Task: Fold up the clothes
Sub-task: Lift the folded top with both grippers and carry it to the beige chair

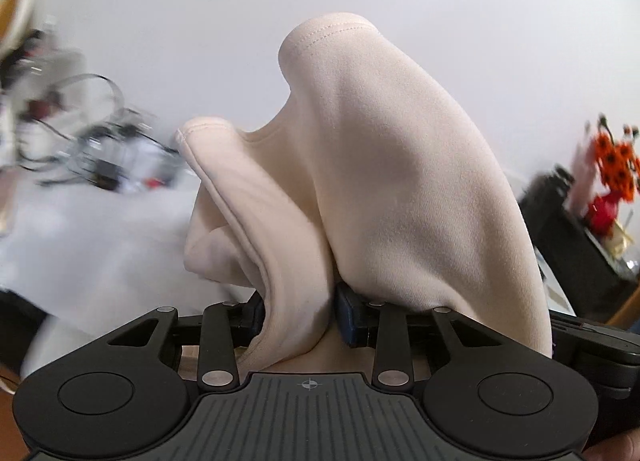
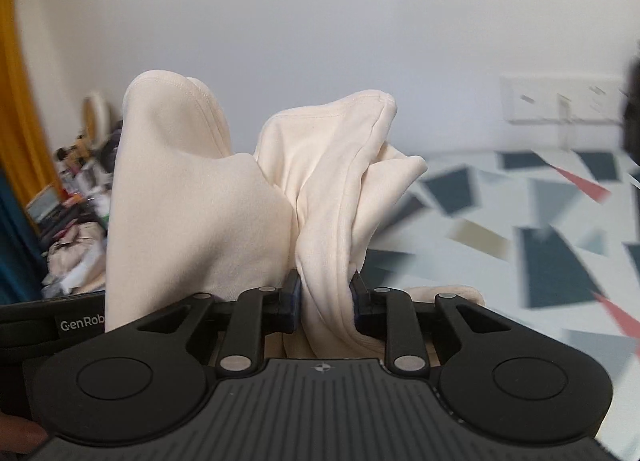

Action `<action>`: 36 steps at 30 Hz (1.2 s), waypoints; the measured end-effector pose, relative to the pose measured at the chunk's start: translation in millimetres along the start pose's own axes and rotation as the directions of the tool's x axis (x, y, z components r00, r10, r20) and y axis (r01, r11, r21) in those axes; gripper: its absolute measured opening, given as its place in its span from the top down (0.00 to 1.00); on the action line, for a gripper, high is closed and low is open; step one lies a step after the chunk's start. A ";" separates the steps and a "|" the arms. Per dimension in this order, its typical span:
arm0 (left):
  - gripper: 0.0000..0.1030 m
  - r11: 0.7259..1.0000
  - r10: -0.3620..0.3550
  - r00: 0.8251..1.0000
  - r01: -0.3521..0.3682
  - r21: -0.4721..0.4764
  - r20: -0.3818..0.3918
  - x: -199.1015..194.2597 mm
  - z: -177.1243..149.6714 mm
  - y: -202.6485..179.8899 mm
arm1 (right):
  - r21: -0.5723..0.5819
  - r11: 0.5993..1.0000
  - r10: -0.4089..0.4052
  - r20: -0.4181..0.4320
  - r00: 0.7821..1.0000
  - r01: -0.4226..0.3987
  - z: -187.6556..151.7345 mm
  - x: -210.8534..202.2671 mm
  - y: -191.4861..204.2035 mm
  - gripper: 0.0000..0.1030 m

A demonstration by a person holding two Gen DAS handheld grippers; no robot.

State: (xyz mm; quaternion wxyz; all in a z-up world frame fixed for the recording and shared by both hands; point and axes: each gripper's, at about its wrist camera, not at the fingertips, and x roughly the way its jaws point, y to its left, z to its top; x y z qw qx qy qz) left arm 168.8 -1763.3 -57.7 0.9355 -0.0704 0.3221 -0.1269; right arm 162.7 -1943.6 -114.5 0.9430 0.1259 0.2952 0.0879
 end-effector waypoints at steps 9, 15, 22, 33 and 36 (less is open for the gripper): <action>0.71 0.959 0.249 0.966 -0.236 -0.159 0.069 -118.9 2.0 193.1 | -0.174 0.962 0.206 -0.045 0.978 -0.211 -17.8 50.0 226.2 0.76; 0.71 0.868 0.441 0.895 -0.404 -0.288 0.072 -205.3 -3.9 319.1 | -0.235 0.881 0.379 -0.171 0.909 -0.411 -44.4 86.7 368.1 0.76; 0.70 0.686 0.620 0.784 -0.553 -0.473 -0.017 -278.3 -33.7 429.1 | -0.308 0.726 0.502 -0.374 0.780 -0.615 -82.1 125.5 519.2 0.76; 0.70 0.426 0.745 0.645 -0.654 -0.625 -0.167 -319.0 -36.6 624.4 | -0.313 0.533 0.546 -0.583 0.602 -0.786 -135.3 211.2 717.5 0.76; 0.70 0.356 0.782 0.593 -0.676 -0.645 -0.190 -332.7 -31.6 679.9 | -0.314 0.466 0.562 -0.617 0.551 -0.827 -140.5 230.9 776.2 0.76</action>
